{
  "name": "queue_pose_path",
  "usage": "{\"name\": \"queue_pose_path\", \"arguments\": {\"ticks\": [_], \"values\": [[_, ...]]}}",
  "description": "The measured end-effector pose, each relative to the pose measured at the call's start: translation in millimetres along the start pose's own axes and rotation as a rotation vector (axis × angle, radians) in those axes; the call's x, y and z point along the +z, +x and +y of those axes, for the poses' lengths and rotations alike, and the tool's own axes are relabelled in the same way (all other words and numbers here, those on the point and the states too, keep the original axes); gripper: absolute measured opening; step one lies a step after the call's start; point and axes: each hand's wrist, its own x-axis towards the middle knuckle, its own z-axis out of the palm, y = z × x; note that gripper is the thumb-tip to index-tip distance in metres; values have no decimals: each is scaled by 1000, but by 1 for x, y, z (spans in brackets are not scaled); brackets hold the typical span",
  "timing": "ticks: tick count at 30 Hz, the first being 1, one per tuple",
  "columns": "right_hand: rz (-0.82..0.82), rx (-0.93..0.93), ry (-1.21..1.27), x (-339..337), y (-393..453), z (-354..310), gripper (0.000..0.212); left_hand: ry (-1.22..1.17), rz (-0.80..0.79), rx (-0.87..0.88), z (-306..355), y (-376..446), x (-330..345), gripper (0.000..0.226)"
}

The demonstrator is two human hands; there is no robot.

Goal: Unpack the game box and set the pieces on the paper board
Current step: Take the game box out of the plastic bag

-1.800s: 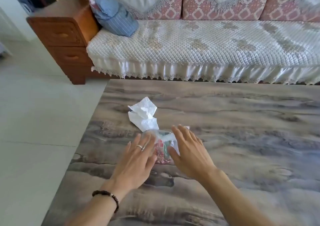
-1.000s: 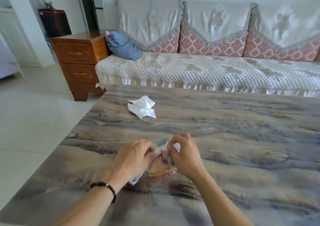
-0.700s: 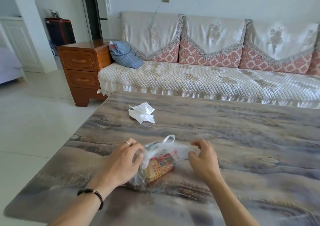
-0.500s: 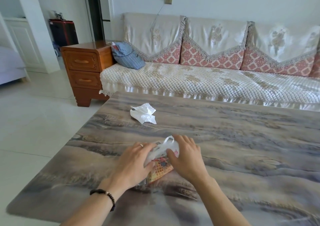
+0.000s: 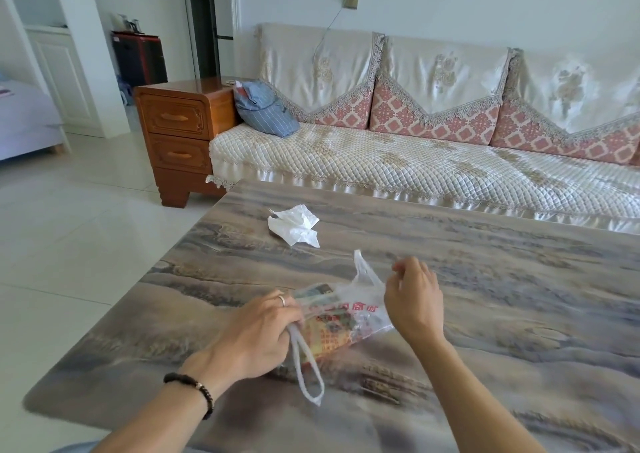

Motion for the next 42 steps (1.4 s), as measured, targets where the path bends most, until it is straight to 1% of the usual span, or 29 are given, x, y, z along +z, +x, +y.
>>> {"name": "queue_pose_path", "arguments": {"ticks": [1,2,3,4,5,6,7,9,11,14,16,17,19,21,22,24,26,27,29,31,33,36,39,41,42], "values": [[69,-130,29,0,-5,-6,14,-27,-21,-34,3,0,0,35],[102,-272,55,-2,-10,-14,13,-51,-35,-68,5,0,0,30],[72,-412,54,-3,-17,-22,13,-72,-36,-97,7,-1,-1,24],[-21,-531,15,-2,-22,-26,16,-86,-25,-115,9,-2,-1,18],[-143,-606,-66,1,-27,-30,23,-87,-23,-126,9,-3,1,15],[-261,-647,-170,4,-30,-30,29,-80,-26,-135,8,-4,3,18],[-338,-671,-260,9,-31,-28,30,-67,-34,-138,6,-4,7,27],[-388,-686,-317,15,-33,-24,18,-22,-45,-131,4,-4,13,44],[-420,-670,-270,14,-34,-19,16,36,-54,-137,2,-5,18,60],[-561,-581,-133,3,-35,-5,20,81,-69,-143,-1,-6,23,77],[-639,-454,-40,-6,-36,3,19,31,-82,-171,-1,-6,25,84],[-678,-361,10,-9,-36,5,20,-4,-86,-185,-1,-6,25,86],[-705,-130,123,-10,-34,1,25,-41,-88,-184,1,-6,26,81],[-664,63,185,-4,-28,-7,31,-35,-104,-164,4,-7,27,68],[-671,123,198,0,-24,-12,34,-31,-115,-162,5,-8,27,60],[-743,207,215,8,-17,-22,36,-13,-131,-171,5,-12,28,51],[-815,287,225,14,-15,-32,33,7,-115,-158,4,-15,32,50],[-829,329,243,16,-15,-35,37,10,-97,-151,2,-17,35,51],[-835,394,308,19,-15,-38,47,16,-57,-145,0,-18,40,56],[-845,408,364,21,-18,-41,49,15,-21,-146,-1,-19,39,66],[-840,413,433,20,-18,-45,40,19,-4,-153,1,-18,37,75],[-737,432,539,19,-13,-51,30,79,-28,-199,-6,-15,39,86],[-583,463,630,18,1,-51,25,161,-36,-244,-22,-11,44,85],[-542,495,692,17,12,-48,23,220,-40,-284,-36,-6,46,80],[-554,518,730,16,18,-47,22,250,-41,-302,-43,-2,46,76]]}}
